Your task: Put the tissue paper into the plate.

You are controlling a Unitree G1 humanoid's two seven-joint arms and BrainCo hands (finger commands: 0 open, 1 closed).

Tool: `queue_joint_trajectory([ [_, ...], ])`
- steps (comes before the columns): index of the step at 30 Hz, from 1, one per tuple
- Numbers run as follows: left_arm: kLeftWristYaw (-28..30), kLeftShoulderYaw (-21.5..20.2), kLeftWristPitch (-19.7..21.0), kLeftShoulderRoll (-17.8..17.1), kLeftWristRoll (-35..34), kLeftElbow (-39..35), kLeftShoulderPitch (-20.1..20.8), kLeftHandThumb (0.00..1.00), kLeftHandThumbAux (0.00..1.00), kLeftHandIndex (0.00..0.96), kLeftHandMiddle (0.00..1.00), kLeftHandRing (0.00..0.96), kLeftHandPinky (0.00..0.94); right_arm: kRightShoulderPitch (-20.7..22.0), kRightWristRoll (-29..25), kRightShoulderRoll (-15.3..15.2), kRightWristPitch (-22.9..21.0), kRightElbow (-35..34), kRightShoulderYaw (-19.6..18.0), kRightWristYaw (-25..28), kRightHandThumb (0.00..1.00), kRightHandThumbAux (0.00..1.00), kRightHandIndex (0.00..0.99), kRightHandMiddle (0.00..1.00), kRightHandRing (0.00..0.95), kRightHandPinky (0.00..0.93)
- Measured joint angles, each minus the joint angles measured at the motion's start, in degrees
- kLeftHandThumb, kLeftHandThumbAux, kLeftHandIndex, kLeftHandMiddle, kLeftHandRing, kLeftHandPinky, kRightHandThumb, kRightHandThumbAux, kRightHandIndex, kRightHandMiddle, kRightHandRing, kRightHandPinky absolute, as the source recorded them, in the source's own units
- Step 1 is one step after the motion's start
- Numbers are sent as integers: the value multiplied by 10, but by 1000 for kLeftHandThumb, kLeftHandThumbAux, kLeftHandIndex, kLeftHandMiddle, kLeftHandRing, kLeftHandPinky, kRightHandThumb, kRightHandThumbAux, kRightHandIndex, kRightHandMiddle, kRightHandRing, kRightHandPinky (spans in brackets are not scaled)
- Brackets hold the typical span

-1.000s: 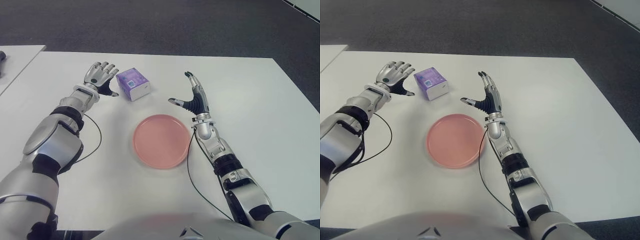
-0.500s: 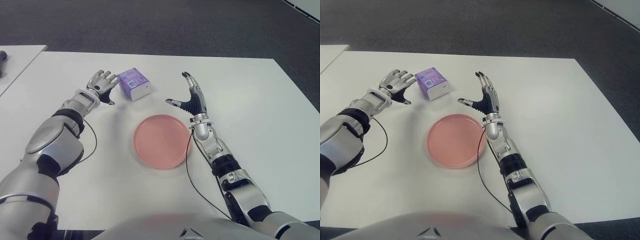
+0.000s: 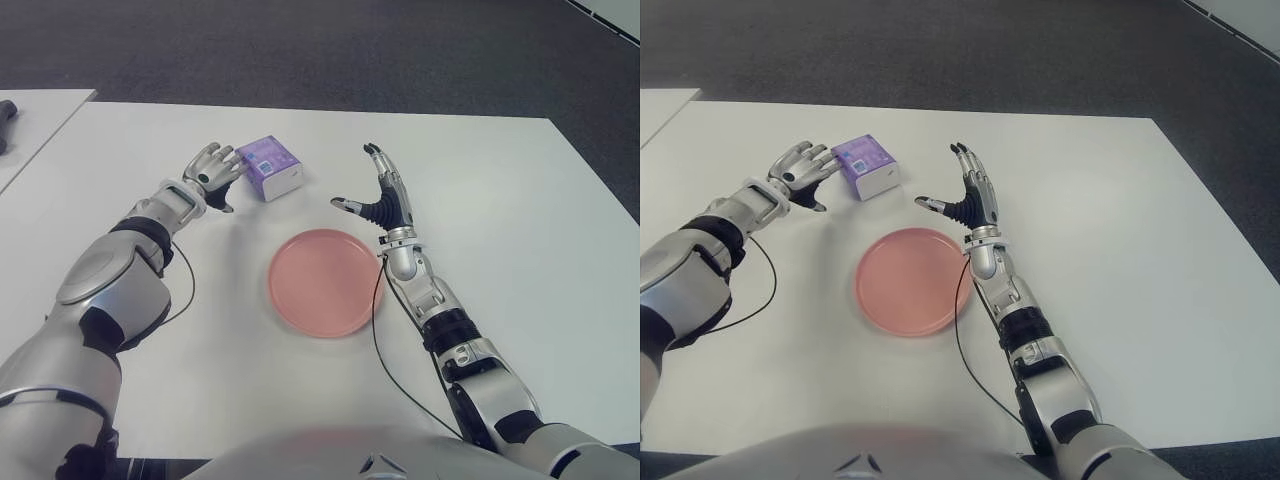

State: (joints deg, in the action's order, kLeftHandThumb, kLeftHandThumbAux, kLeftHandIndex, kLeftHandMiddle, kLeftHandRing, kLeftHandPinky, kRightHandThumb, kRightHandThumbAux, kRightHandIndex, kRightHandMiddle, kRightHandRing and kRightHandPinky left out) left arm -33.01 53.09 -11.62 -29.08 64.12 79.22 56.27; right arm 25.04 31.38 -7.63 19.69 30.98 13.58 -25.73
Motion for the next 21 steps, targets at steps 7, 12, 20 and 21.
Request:
queue_joint_trajectory([
  [7,-30,-7,3,10,-5,-1,20,69,523,0,0,0,0,0,0,0,0,3,0,-2,138,508,0,0,0,0],
  [12,-62,-21,7,23,-17,-1,24,90,516,0,0,0,0,0,0,0,0,6,1,-4,138,508,0,0,0,0],
  [20,-114,-53,8,40,-48,-3,24,126,523,0,0,0,0,0,1,2,0,6,5,-7,138,508,0,0,0,0],
  [21,-121,-58,7,41,-53,-3,24,130,525,0,0,0,0,0,1,2,0,6,6,-8,138,508,0,0,0,0],
])
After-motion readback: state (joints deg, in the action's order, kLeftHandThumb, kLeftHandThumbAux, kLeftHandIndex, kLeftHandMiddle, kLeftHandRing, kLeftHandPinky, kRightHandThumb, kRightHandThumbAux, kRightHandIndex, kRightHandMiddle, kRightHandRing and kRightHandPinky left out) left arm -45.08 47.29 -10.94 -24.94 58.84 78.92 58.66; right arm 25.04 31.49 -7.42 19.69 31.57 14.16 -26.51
